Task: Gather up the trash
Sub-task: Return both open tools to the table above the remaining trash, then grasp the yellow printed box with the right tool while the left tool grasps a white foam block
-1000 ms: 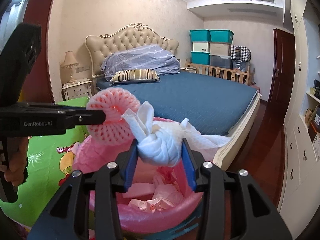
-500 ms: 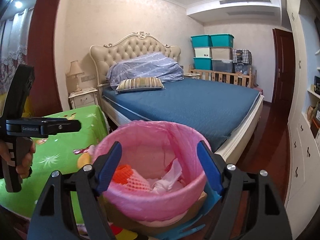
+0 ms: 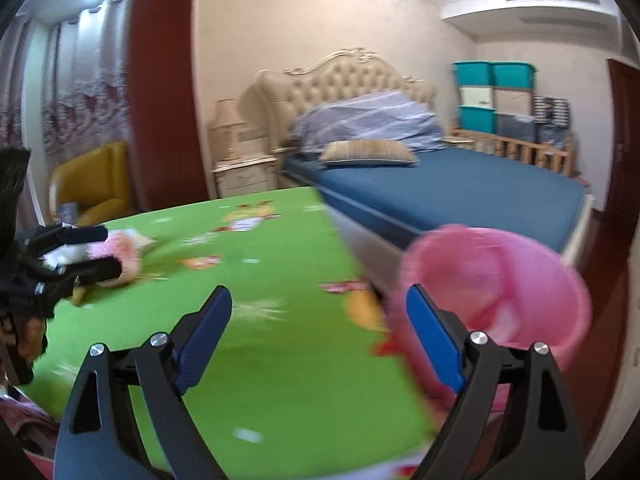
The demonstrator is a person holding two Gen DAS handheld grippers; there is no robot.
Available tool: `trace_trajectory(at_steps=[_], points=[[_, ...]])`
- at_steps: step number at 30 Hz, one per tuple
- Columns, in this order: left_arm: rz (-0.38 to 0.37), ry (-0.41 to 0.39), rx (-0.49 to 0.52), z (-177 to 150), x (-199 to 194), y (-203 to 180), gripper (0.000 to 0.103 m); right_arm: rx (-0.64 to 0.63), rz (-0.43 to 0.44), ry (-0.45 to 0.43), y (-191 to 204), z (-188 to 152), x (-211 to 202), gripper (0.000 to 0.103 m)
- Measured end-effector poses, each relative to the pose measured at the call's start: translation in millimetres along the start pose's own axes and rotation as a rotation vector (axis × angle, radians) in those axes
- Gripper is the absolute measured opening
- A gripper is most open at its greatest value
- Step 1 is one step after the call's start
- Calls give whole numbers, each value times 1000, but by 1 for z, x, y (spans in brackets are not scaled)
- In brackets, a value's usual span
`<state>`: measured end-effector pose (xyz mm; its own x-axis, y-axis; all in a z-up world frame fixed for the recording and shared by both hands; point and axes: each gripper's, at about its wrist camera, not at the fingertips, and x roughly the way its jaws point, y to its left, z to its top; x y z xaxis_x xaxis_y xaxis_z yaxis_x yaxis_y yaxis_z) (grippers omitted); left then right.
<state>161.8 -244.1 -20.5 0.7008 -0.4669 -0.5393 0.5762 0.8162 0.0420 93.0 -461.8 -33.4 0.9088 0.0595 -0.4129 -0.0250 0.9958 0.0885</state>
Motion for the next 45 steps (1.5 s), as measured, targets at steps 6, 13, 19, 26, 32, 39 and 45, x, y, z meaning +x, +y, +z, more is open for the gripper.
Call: trace_trajectory(at_steps=[6, 13, 19, 26, 32, 39, 45], points=[[174, 3, -23, -66, -67, 66, 89, -91, 149, 80, 105, -2, 39, 86], [396, 12, -127, -122, -131, 151, 89, -244, 284, 145, 215, -10, 64, 86], [493, 29, -283, -153, -155, 223, 89, -361, 354, 205, 283, -8, 89, 87], [431, 117, -525, -187, -160, 272, 89, -458, 431, 245, 331, 4, 120, 90], [437, 101, -516, -189, -169, 270, 89, -520, 454, 274, 358, 15, 141, 90], [437, 101, -524, -181, -158, 268, 89, -506, 472, 317, 362, 3, 153, 69], [482, 152, -489, -177, -148, 262, 89, -517, 440, 236, 349, -2, 110, 61]])
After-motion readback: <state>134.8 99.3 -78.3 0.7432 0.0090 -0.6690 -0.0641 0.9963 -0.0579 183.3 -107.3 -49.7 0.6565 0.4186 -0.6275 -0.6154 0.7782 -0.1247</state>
